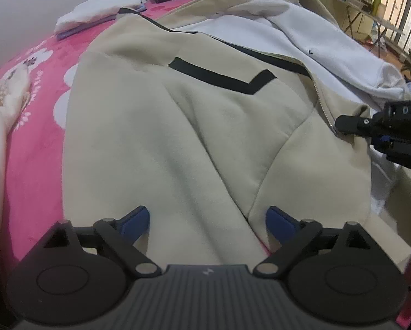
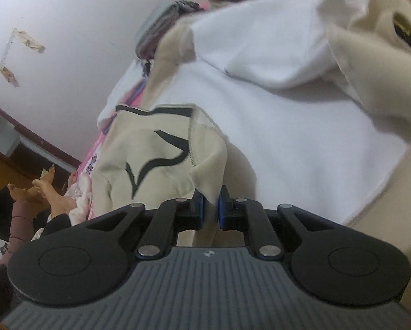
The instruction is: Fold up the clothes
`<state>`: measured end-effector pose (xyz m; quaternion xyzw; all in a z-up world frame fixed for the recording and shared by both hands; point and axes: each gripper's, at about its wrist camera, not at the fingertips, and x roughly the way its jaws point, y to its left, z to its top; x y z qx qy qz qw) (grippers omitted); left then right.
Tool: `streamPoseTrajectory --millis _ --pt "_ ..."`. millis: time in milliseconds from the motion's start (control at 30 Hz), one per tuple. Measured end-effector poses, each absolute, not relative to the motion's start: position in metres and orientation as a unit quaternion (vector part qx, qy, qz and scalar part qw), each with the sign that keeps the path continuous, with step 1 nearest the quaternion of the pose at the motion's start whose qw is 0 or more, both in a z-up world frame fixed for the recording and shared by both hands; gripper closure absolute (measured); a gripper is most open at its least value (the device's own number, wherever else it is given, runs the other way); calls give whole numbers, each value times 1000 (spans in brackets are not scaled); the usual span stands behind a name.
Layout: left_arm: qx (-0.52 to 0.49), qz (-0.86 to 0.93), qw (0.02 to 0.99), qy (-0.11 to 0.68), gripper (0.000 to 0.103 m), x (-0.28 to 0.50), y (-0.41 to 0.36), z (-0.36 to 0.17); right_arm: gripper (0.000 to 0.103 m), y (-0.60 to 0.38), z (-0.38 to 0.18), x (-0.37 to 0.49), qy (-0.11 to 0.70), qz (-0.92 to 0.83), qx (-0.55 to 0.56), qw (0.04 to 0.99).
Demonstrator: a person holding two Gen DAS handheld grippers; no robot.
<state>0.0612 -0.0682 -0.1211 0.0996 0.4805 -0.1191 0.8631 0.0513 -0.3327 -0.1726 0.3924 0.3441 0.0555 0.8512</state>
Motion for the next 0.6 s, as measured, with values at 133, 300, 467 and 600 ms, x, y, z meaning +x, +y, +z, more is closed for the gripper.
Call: streamPoseTrajectory --millis 133,300,467,600 --pt "102 -112 864 481 5 64 -76 -122 94 -340 -178 54 352 57 420 835" --pt "96 -106 862 486 3 65 -80 -122 94 -346 -182 46 353 57 436 826" --pt "95 -105 862 487 2 65 -81 -121 94 -349 -186 44 352 58 448 820" --pt "93 -105 862 487 2 65 -79 -122 94 -351 -188 43 352 58 458 814"
